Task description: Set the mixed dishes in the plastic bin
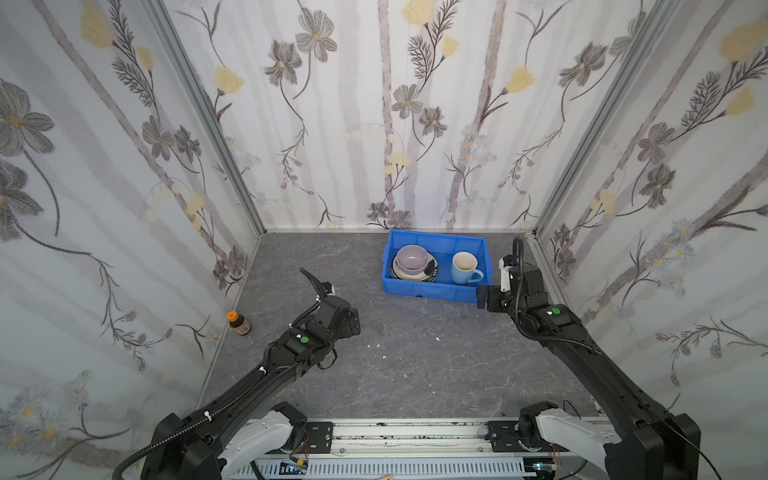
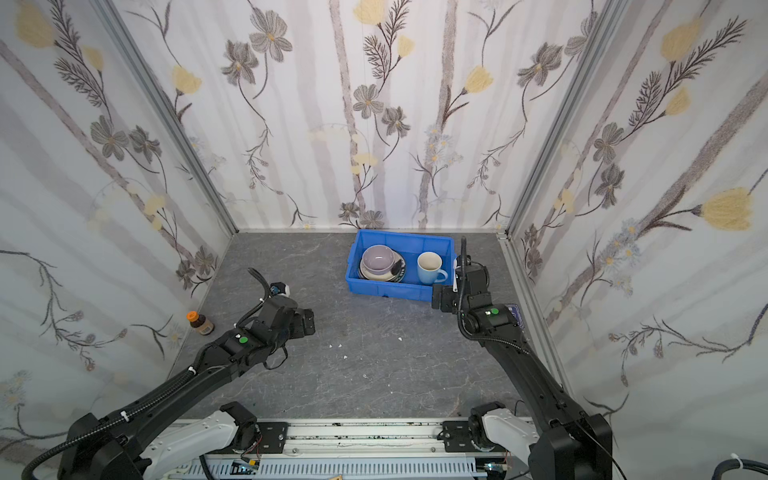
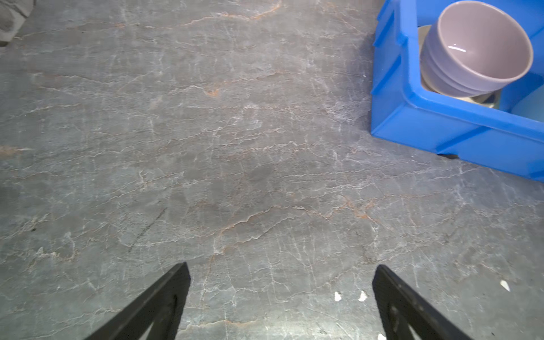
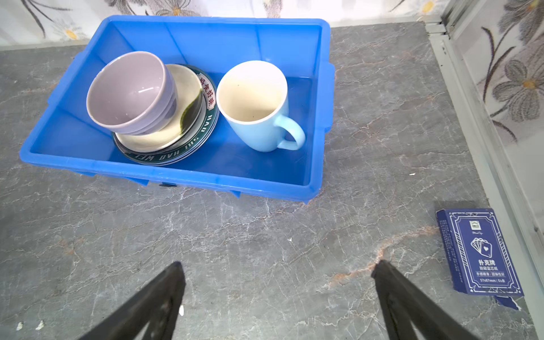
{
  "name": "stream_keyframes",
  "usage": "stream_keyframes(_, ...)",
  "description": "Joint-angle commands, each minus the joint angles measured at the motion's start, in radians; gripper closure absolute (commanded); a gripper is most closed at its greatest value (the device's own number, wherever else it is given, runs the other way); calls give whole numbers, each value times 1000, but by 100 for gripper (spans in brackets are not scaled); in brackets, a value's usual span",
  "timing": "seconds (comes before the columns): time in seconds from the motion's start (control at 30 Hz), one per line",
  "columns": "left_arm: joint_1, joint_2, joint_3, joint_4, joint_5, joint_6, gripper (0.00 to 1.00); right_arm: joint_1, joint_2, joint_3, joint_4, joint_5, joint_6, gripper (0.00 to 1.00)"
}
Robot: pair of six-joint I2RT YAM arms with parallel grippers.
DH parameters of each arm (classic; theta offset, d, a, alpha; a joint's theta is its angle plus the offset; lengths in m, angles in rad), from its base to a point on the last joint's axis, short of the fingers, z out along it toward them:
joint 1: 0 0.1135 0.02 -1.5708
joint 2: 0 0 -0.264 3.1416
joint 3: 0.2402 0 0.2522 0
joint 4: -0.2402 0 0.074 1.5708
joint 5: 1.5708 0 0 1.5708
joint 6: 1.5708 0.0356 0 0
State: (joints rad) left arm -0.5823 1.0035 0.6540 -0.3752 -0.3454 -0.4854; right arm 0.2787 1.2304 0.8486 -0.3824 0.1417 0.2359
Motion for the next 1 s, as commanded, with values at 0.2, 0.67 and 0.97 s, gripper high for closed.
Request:
stream_keyframes(0.2, 27, -14, -111, 292, -271, 81, 0, -6, -150, -261, 355, 250, 64, 0)
stream_keyframes(0.67, 79, 121, -165, 472, -379, 159, 0, -43, -332, -632, 920, 422, -75, 0)
stream_keyframes(0.97, 151, 56, -309, 472, -379, 159, 0, -76, -149, -651, 1153, 422, -78, 0)
